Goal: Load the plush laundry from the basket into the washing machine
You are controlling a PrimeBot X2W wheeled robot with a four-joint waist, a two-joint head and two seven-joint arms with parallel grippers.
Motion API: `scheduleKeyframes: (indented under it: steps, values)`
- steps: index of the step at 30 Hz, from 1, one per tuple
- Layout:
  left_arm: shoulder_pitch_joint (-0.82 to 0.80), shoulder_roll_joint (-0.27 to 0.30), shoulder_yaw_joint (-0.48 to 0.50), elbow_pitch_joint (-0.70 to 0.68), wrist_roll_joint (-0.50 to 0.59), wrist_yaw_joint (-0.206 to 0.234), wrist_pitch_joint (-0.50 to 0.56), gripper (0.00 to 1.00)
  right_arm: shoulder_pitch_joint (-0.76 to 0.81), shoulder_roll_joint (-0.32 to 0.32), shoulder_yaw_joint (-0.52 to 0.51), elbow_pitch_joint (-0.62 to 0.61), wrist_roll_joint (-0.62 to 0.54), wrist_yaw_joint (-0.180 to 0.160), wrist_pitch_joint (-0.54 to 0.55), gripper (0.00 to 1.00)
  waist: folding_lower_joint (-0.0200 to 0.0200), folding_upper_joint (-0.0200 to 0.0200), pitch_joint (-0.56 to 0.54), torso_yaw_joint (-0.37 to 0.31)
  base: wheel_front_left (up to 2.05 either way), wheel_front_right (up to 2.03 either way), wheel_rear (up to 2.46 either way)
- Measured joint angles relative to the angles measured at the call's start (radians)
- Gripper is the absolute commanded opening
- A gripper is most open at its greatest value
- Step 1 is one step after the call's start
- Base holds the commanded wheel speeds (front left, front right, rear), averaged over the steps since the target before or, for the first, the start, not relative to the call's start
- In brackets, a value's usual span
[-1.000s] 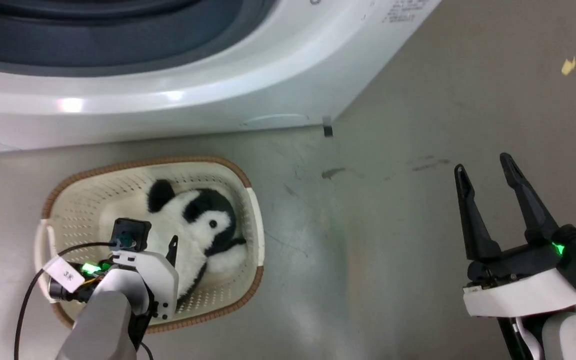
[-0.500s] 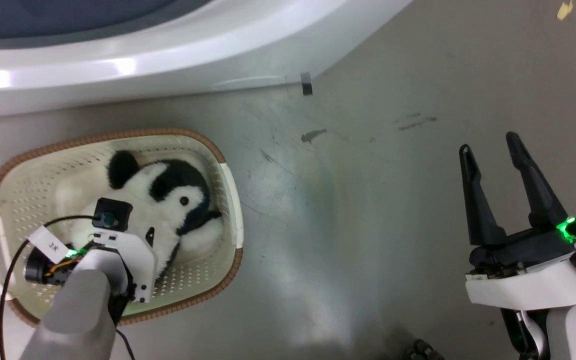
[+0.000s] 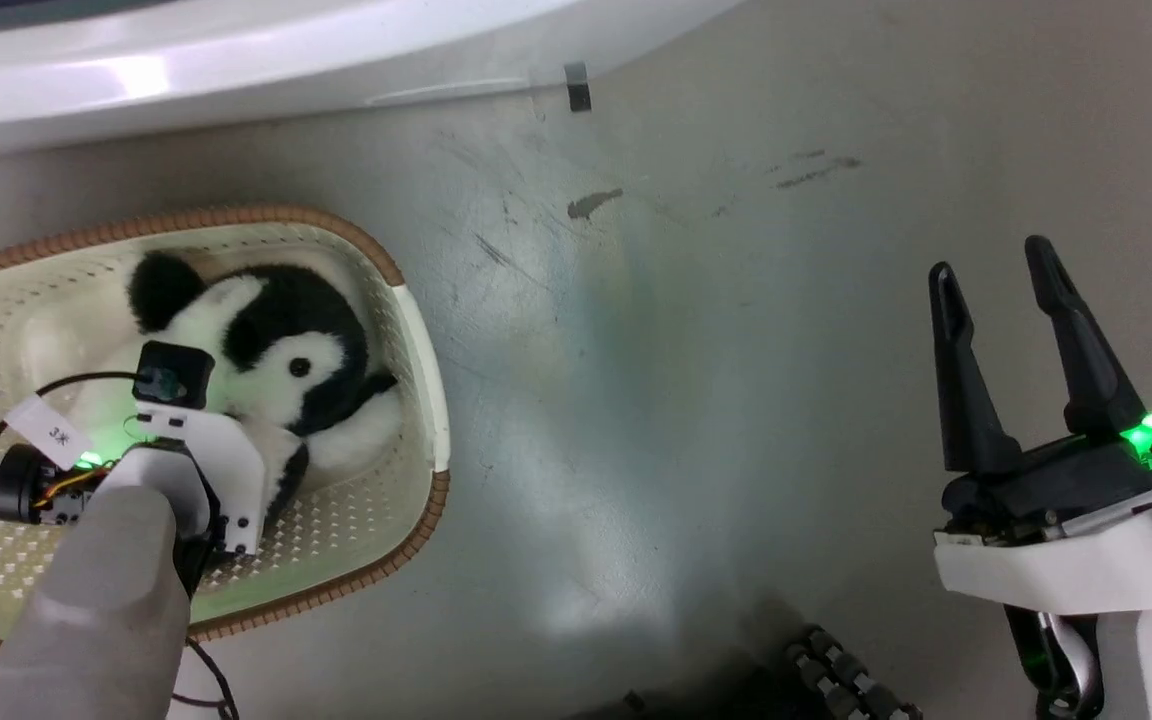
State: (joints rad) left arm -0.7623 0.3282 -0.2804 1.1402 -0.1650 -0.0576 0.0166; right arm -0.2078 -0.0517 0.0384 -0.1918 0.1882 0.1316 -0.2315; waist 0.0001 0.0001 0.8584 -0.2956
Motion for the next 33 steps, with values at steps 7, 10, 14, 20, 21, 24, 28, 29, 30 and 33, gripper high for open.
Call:
scheduleKeyframes:
  steps: [7,10,14,20,21,24,28,29,30,33]
  values:
    - [-0.035,-0.003,-0.016,0.071,-0.026,-0.004,-0.035,0.00,-0.019,0.000,-0.003,-0.006,0.013,0.000,-0.014,1.00,-0.0001,0.0000,0.009,-0.006,0.00,0.00,0.00]
    - [-0.040,-0.007,-0.017,0.105,-0.050,-0.004,-0.063,0.00,-0.023,0.000,-0.007,-0.005,0.013,0.000,-0.018,1.00,0.0000,0.0000,-0.005,-0.003,0.00,0.00,0.00]
    - [-0.034,-0.028,-0.011,0.133,-0.079,-0.005,-0.116,0.00,-0.025,0.000,-0.021,-0.003,0.009,0.000,-0.026,1.00,0.0000,0.0000,-0.047,0.008,0.00,0.00,0.00]
    - [0.030,-0.071,0.011,0.132,-0.128,-0.025,-0.225,0.00,-0.013,0.000,-0.045,0.003,-0.024,0.000,-0.026,1.00,0.0000,0.0000,-0.150,0.041,0.00,0.00,0.00]
    - [0.039,-0.080,0.012,0.125,-0.132,-0.026,-0.238,0.00,-0.005,0.000,-0.052,0.003,-0.030,0.000,-0.026,1.00,0.0000,-0.0001,-0.169,0.048,0.00,0.00,0.00]
    - [0.062,-0.110,0.013,0.098,-0.140,-0.035,-0.261,0.00,0.021,0.000,-0.071,0.011,-0.054,0.000,-0.026,1.00,-0.0001,0.0000,-0.229,0.073,0.00,0.00,0.00]
    - [0.122,-0.138,0.021,0.027,-0.152,-0.047,-0.265,0.00,0.042,0.000,-0.077,0.021,-0.081,0.000,-0.026,1.00,-0.0001,0.0000,-0.317,0.105,0.00,0.00,0.00]
    - [0.144,-0.139,0.029,-0.005,-0.158,-0.048,-0.265,0.00,0.048,0.000,-0.083,0.021,-0.084,0.000,-0.026,1.00,-0.0001,0.0000,-0.339,0.113,0.00,0.00,0.00]
    - [0.166,-0.139,0.034,-0.041,-0.158,-0.048,-0.266,0.00,0.055,0.000,-0.088,0.023,-0.084,0.000,-0.026,1.00,-0.0001,0.0000,-0.361,0.120,0.00,0.00,0.00]
    - [0.245,-0.142,0.050,-0.155,-0.156,-0.043,-0.269,0.00,0.089,0.000,-0.097,0.033,-0.092,0.000,-0.026,1.00,-0.0002,0.0000,-0.431,0.141,0.00,0.00,0.00]
